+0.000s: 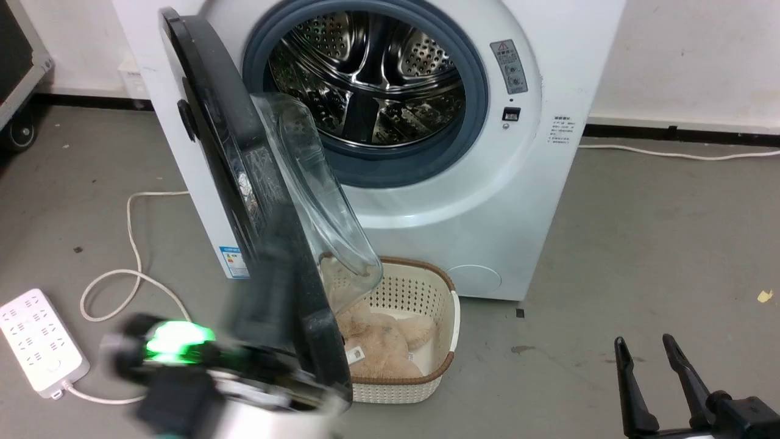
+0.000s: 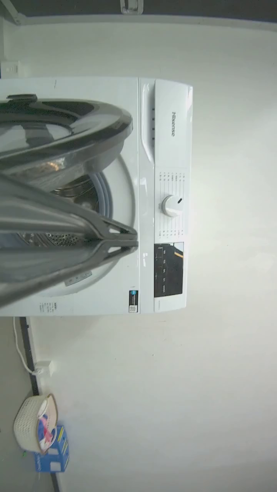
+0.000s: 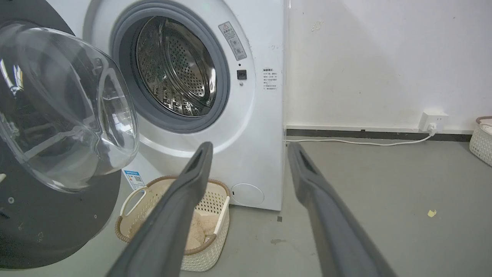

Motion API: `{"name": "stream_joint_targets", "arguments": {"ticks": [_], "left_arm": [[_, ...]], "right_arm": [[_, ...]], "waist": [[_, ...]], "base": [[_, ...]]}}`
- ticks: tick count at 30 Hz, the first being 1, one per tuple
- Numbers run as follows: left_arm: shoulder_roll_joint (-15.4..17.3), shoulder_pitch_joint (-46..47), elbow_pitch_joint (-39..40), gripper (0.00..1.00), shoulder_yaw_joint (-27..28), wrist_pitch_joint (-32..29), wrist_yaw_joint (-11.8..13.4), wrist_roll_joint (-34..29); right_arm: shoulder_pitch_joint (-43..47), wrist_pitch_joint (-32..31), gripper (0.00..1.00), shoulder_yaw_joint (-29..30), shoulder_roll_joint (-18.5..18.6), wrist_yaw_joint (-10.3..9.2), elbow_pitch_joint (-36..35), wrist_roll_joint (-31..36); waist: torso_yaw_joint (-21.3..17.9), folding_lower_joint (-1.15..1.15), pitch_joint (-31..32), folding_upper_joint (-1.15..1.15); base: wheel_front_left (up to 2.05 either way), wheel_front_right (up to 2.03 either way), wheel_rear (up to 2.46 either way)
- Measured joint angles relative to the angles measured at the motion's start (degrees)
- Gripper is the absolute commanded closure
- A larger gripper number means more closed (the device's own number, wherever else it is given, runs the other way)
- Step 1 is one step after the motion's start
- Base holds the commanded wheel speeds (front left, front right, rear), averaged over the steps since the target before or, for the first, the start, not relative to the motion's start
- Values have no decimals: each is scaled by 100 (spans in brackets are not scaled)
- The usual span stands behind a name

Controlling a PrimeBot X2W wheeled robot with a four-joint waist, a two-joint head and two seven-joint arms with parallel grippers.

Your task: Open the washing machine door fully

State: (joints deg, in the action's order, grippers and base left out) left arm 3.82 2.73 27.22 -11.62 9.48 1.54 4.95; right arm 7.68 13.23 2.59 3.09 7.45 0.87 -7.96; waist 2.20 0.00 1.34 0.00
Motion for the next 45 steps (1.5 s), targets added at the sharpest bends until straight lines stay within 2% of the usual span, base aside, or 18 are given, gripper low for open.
{"name": "stream_joint_targets", "arguments": {"ticks": [6,12,19,29,38,39,40,41,45], "left_arm": [[-71,-289,-627,100,-1093,-414,-73,-1],[-85,-630,-1786,100,-1406,-549,63,238],[-81,-603,-2713,100,-1079,-486,410,350],[14,-607,-2866,100,-838,-250,458,563],[485,-621,-2811,100,-337,-405,561,694],[485,-621,-2811,100,-337,-405,561,694],[598,-606,-2796,100,-141,-454,630,759],[598,-606,-2796,100,-141,-454,630,759],[999,-442,-2773,100,468,-568,732,992]], "right_arm": [[-3,1,0,-21,-1,0,35,-14],[-29,4,0,-74,-2,0,65,-14],[-32,2,0,-98,-2,0,80,-13],[-12,0,0,-172,-2,0,100,-16],[1,0,0,-245,-7,0,208,-67],[1,0,0,-245,-7,0,208,-67],[-3,0,0,-291,-7,0,211,-68],[-3,0,0,-291,-7,0,211,-68],[-46,-9,0,-338,-8,0,197,-46]], "waist": [[-9,0,-61,0],[-46,0,-101,0],[-1,0,-110,0],[468,0,-52,0],[1288,0,1,0],[1288,0,1,0],[1424,0,-31,0],[1424,0,-31,0],[1566,0,-264,0]], "base": [[0,0,0],[0,0,0],[0,0,0],[0,0,0],[0,0,0],[0,0,0],[0,0,0],[0,0,0],[0,0,0]]}}
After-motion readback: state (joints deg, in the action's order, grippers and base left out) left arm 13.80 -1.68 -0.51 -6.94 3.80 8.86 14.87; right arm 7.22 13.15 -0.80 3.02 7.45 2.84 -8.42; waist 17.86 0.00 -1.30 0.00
